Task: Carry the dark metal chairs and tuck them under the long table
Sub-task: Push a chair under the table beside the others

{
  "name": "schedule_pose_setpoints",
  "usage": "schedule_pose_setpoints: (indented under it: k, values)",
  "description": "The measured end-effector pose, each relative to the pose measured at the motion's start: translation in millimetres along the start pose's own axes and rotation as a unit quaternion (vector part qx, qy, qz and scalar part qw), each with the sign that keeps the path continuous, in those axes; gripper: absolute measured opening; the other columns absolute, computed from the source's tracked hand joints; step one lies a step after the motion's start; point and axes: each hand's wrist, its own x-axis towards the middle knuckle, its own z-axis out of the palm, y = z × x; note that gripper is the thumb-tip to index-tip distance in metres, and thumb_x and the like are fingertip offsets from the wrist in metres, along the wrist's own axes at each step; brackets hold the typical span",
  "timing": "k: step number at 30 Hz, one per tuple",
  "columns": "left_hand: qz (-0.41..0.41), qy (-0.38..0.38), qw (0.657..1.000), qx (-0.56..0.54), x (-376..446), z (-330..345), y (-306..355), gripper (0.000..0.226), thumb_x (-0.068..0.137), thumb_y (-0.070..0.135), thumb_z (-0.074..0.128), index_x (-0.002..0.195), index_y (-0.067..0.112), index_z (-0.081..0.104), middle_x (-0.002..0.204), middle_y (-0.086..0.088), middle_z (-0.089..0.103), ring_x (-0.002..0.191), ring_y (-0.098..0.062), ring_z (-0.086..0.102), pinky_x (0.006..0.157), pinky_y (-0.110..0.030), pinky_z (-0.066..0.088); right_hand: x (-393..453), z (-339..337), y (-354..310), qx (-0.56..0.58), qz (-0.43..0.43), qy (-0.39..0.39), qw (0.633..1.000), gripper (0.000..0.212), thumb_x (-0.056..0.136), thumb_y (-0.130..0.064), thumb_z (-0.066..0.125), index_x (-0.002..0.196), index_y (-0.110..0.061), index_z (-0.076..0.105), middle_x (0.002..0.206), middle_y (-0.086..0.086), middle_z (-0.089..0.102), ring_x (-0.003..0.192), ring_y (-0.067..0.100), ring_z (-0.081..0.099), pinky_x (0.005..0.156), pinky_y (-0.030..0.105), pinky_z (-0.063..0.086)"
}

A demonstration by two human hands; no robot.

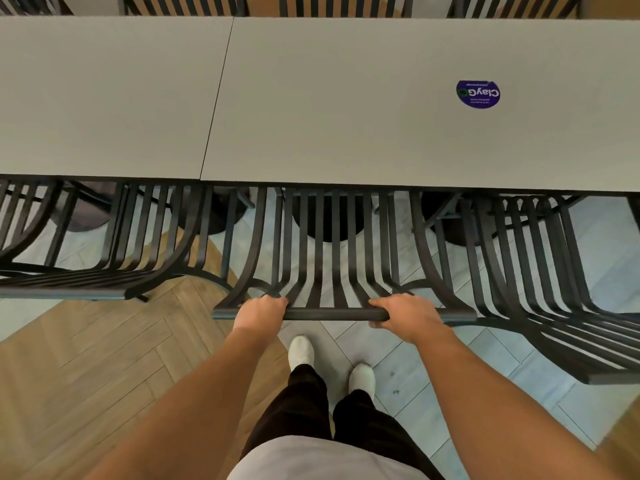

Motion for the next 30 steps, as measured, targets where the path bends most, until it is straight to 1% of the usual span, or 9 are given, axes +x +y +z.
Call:
schedule_pose_setpoints:
  k: [4, 9, 18, 21, 23, 25, 26, 28, 30]
  values:
    - [-0.003, -0.007, 1.000, -0.006, 0, -1, -2, 0.036, 0.105, 0.013, 0.052, 0.138, 0.027, 0.055, 0.100, 0.000, 0.070, 0.090, -0.023, 0.070, 0.083, -0.039, 0.061, 1, -2, -1, 0.019, 0.008, -0.014, 1.000, 0.059, 0.094, -0.062, 0.060, 0.149, -0.044, 0.047, 0.117, -0.005, 0.065, 0.108, 0.019, 0.062, 0.090, 0.038, 0.054]
    - [0.000, -0.021, 1.000, -0.010, -1, -5, -4, 0.037, 0.105, 0.013, 0.054, 0.139, 0.028, 0.055, 0.097, 0.001, 0.069, 0.086, -0.020, 0.071, 0.082, -0.038, 0.063, 0, -5, -5, 0.024, 0.008, -0.017, 1.000, 0.060, 0.094, -0.061, 0.061, 0.150, -0.041, 0.047, 0.122, -0.004, 0.062, 0.112, 0.019, 0.060, 0.093, 0.037, 0.052]
    - [0.020, -0.034, 0.999, 0.019, 2, -8, -16, 0.037, 0.106, 0.012, 0.049, 0.140, 0.026, 0.054, 0.101, -0.002, 0.070, 0.089, -0.023, 0.071, 0.080, -0.039, 0.062, -2, -4, -17, 0.046, 0.026, -0.009, 0.999, 0.063, 0.093, -0.063, 0.063, 0.150, -0.039, 0.048, 0.126, -0.004, 0.061, 0.117, 0.020, 0.058, 0.096, 0.039, 0.051]
    - [0.018, -0.035, 0.999, 0.009, 3, -8, -17, 0.037, 0.106, 0.013, 0.049, 0.140, 0.026, 0.054, 0.099, -0.002, 0.068, 0.090, -0.023, 0.071, 0.081, -0.040, 0.062, -4, -4, -19, 0.059, 0.037, -0.013, 0.997, 0.061, 0.091, -0.063, 0.066, 0.144, -0.036, 0.055, 0.123, -0.003, 0.062, 0.115, 0.020, 0.059, 0.094, 0.038, 0.051]
    - [0.020, -0.046, 0.999, -0.020, 4, -10, -16, 0.032, 0.106, 0.024, 0.054, 0.139, 0.026, 0.056, 0.100, 0.000, 0.067, 0.089, -0.020, 0.070, 0.083, -0.038, 0.062, -8, -4, -19, 0.076, 0.046, -0.007, 0.996, 0.061, 0.088, -0.064, 0.069, 0.138, -0.031, 0.059, 0.121, -0.003, 0.062, 0.112, 0.019, 0.059, 0.091, 0.036, 0.050]
    - [0.030, -0.069, 0.996, -0.044, 4, -16, -15, 0.045, 0.101, 0.051, 0.057, 0.138, 0.026, 0.056, 0.105, 0.001, 0.065, 0.094, -0.018, 0.067, 0.087, -0.037, 0.060, -14, -6, -18, 0.107, 0.057, -0.003, 0.993, 0.070, 0.083, -0.070, 0.069, 0.139, -0.030, 0.058, 0.124, -0.003, 0.061, 0.115, 0.018, 0.058, 0.093, 0.037, 0.050]
    - [0.044, -0.082, 0.995, -0.039, 3, -21, -13, 0.059, 0.097, 0.064, 0.055, 0.143, 0.027, 0.052, 0.112, -0.001, 0.064, 0.102, -0.019, 0.065, 0.092, -0.039, 0.058, -18, -7, -16, 0.129, 0.066, 0.001, 0.989, 0.076, 0.081, -0.075, 0.067, 0.142, -0.030, 0.056, 0.128, -0.003, 0.062, 0.118, 0.019, 0.058, 0.097, 0.039, 0.051]
    - [0.089, -0.083, 0.993, 0.012, 1, -34, -2, 0.080, 0.093, 0.077, 0.047, 0.157, 0.029, 0.036, 0.136, -0.005, 0.058, 0.125, -0.026, 0.056, 0.103, -0.044, 0.052, -29, -10, -9, 0.197, 0.088, 0.026, 0.976, 0.080, 0.083, -0.078, 0.062, 0.144, -0.027, 0.057, 0.135, -0.001, 0.062, 0.124, 0.021, 0.058, 0.101, 0.041, 0.050]
    - [0.131, -0.056, 0.989, 0.036, -1, -47, 19, 0.083, 0.094, 0.079, 0.039, 0.161, 0.030, 0.029, 0.147, -0.006, 0.052, 0.136, -0.028, 0.048, 0.108, -0.046, 0.047, -43, -12, 3, 0.260, 0.111, 0.077, 0.956, 0.067, 0.091, -0.072, 0.057, 0.137, -0.024, 0.062, 0.129, 0.001, 0.066, 0.117, 0.021, 0.061, 0.095, 0.038, 0.051]
